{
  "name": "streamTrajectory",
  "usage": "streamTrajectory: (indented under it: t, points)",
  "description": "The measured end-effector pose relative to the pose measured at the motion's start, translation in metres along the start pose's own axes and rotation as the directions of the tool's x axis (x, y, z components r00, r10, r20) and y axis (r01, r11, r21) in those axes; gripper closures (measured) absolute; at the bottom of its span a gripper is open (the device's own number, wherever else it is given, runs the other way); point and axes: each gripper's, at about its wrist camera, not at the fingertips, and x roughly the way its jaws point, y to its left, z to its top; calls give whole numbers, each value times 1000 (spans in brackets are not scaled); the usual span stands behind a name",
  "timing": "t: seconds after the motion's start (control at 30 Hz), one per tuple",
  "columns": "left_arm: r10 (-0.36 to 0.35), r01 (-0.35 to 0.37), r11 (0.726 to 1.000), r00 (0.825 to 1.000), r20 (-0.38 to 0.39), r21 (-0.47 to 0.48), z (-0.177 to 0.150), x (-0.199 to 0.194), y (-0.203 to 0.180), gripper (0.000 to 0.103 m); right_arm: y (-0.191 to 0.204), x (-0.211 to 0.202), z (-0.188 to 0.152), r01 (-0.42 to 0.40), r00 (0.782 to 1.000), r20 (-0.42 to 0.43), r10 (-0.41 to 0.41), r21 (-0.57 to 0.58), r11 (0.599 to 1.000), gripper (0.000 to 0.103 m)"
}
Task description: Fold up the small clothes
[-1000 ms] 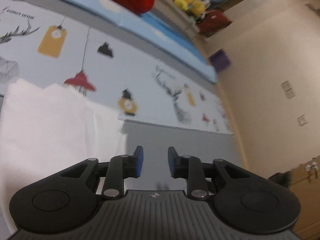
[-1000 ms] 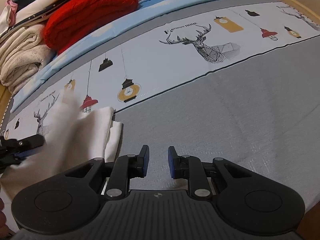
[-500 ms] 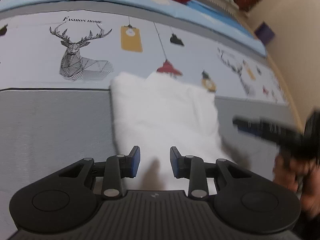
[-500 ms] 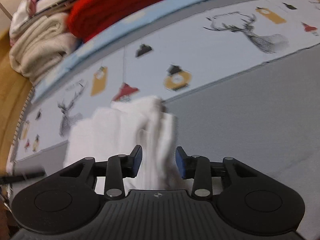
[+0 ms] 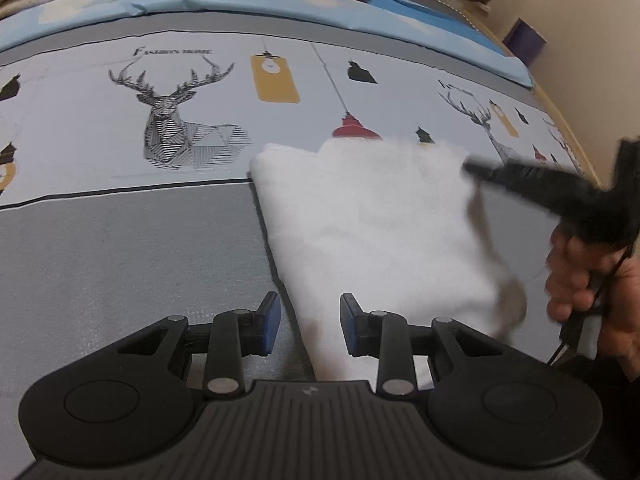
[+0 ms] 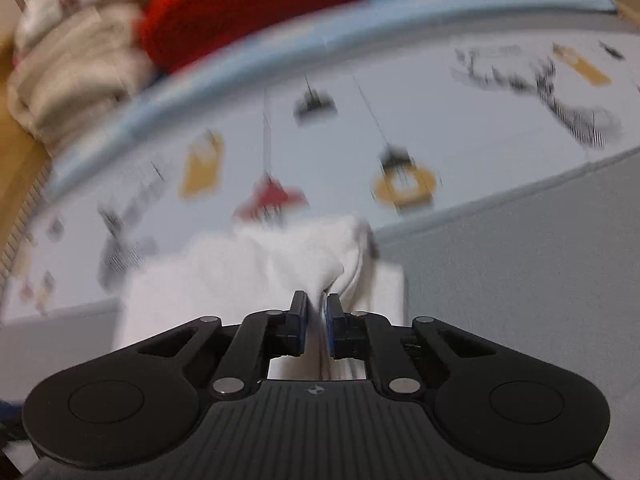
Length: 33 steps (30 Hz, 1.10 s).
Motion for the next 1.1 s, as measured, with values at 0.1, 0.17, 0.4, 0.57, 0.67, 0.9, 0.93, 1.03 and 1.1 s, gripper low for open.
streamTrajectory:
  t: [0.1, 0.17, 0.4, 0.57, 0.67, 0.9, 0.93, 1.03, 1.1]
  points:
    - [-5, 5, 1000, 1000, -7, 24, -1, 5, -10, 68, -2, -21, 7, 2, 990, 141, 0, -14, 1000, 94]
    - [-11, 11, 999, 1000, -16, 41, -1, 9, -18, 68, -12, -16, 6, 107, 989, 104, -107, 5, 994, 90]
    - [-3, 7, 997, 999, -48, 81, -3, 27, -39, 68, -43, -28, -1, 33, 999, -20, -31, 81, 996, 59]
    - [-22, 36, 986, 996, -85, 164, -9, 38, -57, 68, -50, -41, -20, -88, 978, -190, 85, -7, 996, 53]
    - [-44, 79, 960, 990, -132, 270, -21, 47, -76, 66, -46, -51, -34, -102, 967, -243, 72, -112, 988, 53]
    - [105, 12, 876, 971, -215, 482, -58, 84, -99, 47, -55, -64, -48, -154, 948, -300, 104, -147, 977, 94]
    - [120, 1, 865, 971, -209, 502, -61, 87, -100, 56, -56, -67, -46, -166, 949, -290, 122, -131, 977, 95]
    - [157, -34, 834, 971, -178, 551, -67, 86, -100, 99, -66, -79, -37, -227, 948, -238, 213, -34, 973, 96]
    - [123, -23, 856, 979, -161, 516, -60, 74, -94, 99, -76, -88, -31, -271, 940, -200, 275, 47, 961, 97]
